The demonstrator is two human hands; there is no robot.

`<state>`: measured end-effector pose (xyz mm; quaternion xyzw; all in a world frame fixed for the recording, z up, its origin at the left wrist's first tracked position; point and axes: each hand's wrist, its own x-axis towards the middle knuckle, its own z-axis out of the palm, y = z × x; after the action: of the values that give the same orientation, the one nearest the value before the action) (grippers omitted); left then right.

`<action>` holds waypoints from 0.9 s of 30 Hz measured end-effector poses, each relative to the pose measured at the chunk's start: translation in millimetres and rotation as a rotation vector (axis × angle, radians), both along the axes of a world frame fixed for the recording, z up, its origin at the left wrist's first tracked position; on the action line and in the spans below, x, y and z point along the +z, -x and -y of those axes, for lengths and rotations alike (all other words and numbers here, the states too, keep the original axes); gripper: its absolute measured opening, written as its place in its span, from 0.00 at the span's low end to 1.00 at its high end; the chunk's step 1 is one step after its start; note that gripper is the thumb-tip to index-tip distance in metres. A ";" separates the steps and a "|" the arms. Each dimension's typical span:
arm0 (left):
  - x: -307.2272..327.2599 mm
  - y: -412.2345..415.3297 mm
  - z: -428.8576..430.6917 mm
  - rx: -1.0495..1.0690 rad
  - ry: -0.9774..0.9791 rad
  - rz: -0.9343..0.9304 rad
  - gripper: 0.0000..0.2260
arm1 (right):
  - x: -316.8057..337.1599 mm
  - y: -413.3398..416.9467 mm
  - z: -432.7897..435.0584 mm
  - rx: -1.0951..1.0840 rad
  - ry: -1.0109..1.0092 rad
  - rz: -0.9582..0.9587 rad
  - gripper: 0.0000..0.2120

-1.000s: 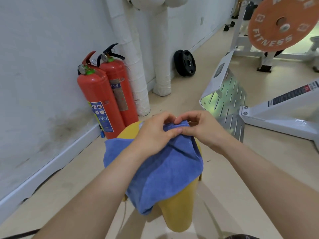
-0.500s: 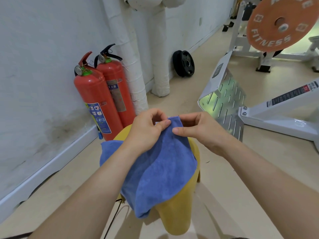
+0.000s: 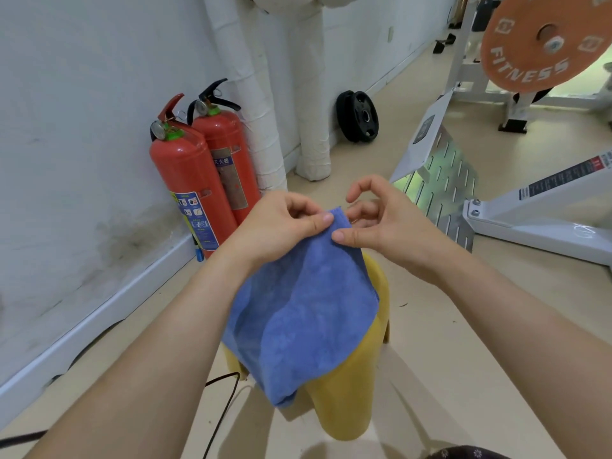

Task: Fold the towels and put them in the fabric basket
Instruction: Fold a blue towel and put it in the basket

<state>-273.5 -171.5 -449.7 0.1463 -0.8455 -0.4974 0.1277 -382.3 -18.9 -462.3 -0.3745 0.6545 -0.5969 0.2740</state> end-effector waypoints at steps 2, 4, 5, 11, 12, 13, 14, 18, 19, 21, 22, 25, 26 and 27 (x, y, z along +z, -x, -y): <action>9.8 -3.2 -3.4 0.024 -0.034 -0.083 0.07 | -3.5 -1.8 -3.7 0.183 -0.125 0.060 0.19; 24.0 -9.7 -4.0 0.030 -0.131 -0.179 0.10 | -12.2 -4.5 -9.2 0.397 -0.329 0.024 0.17; 33.6 -14.4 -3.1 0.031 -0.175 -0.237 0.10 | -13.5 -5.2 -12.5 0.466 -0.419 -0.018 0.14; 86.9 -47.7 20.2 0.332 -0.226 -0.539 0.09 | 46.6 18.5 -44.3 0.503 -0.372 0.112 0.06; 94.5 -49.1 26.3 0.416 -0.242 -0.580 0.10 | 61.3 23.7 -45.3 0.459 -0.369 0.131 0.06; 101.0 -48.2 32.7 0.482 -0.247 -0.603 0.10 | 74.1 29.3 -43.6 0.397 -0.374 0.119 0.05; 106.3 -44.9 40.0 0.533 -0.245 -0.610 0.11 | 86.1 35.0 -39.4 0.321 -0.376 0.072 0.05; 128.9 -29.3 69.3 0.597 -0.261 -0.677 0.11 | 133.0 47.3 -12.2 -0.154 -0.207 -0.320 0.07; 137.5 -27.6 74.5 0.589 -0.242 -0.727 0.10 | 145.4 46.3 -8.4 -0.268 -0.119 -0.407 0.06; 157.8 -30.2 78.6 0.553 -0.185 -0.853 0.08 | 171.1 38.2 -8.8 -0.417 0.054 -0.605 0.04; 166.5 -34.0 77.6 0.532 -0.153 -0.912 0.07 | 181.6 31.9 -12.9 -0.452 0.114 -0.710 0.04; 166.2 -57.5 68.5 0.455 -0.069 -0.974 0.05 | 189.9 14.5 -35.7 -0.426 0.137 -0.888 0.04; 153.9 -68.2 63.3 0.429 -0.040 -0.953 0.05 | 182.6 9.0 -45.2 -0.381 0.091 -0.895 0.04; 135.6 -79.4 57.3 0.415 -0.015 -0.908 0.07 | 168.1 5.0 -54.2 -0.328 0.029 -0.885 0.05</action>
<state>-194.1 -228.7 -314.1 0.0811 -0.6539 -0.4813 0.5781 -387.3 35.3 -294.1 -0.4883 0.7506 -0.4244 -0.1342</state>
